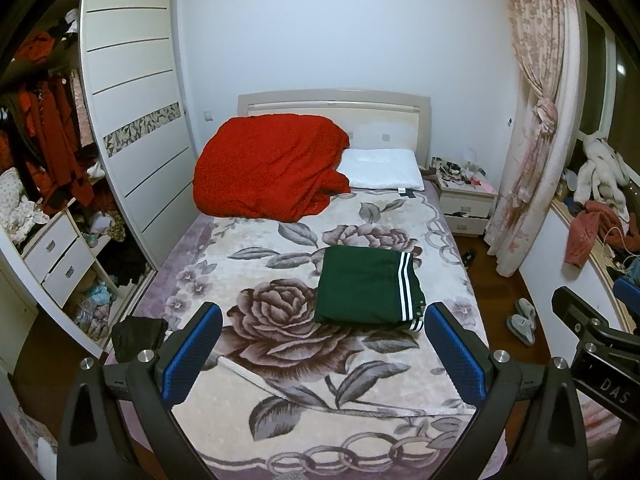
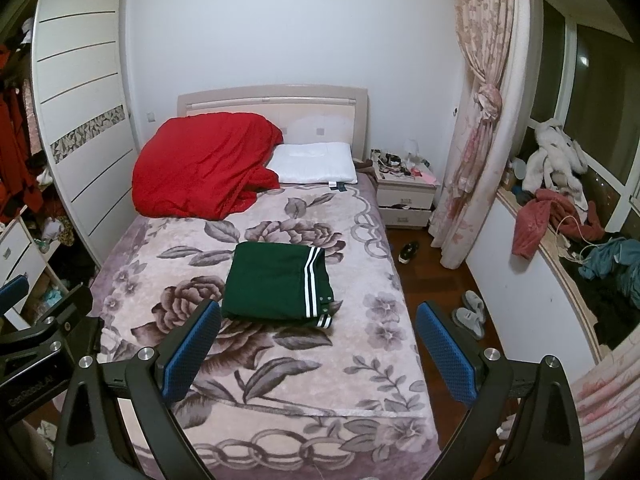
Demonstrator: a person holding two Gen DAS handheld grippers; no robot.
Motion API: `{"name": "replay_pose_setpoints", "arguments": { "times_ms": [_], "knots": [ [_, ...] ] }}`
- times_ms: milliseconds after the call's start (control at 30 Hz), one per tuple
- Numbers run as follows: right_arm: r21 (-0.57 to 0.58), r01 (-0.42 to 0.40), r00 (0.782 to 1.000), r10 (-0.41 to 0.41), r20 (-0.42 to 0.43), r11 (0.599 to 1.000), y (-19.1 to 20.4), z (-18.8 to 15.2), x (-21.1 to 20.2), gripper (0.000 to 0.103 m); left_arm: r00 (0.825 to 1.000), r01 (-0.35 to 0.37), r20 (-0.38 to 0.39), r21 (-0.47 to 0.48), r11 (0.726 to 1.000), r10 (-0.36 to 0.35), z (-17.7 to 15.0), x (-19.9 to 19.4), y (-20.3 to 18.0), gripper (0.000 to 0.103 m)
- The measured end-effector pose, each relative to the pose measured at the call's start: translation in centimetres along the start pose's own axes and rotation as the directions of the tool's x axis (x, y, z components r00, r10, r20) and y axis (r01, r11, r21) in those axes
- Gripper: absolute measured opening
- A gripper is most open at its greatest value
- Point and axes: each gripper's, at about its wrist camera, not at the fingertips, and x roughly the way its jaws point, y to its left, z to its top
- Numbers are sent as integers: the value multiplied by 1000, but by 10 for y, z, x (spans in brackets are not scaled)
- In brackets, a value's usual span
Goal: Fold large clothes
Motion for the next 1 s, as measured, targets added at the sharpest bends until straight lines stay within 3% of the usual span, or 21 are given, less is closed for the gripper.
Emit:
{"name": "replay_pose_setpoints", "arguments": {
  "times_ms": [1000],
  "knots": [
    [-6,6,1000,-6,11,1000,1,6,3,100,1000,-8,5,-3,1000,8,3,0,5,103]
  ]
}}
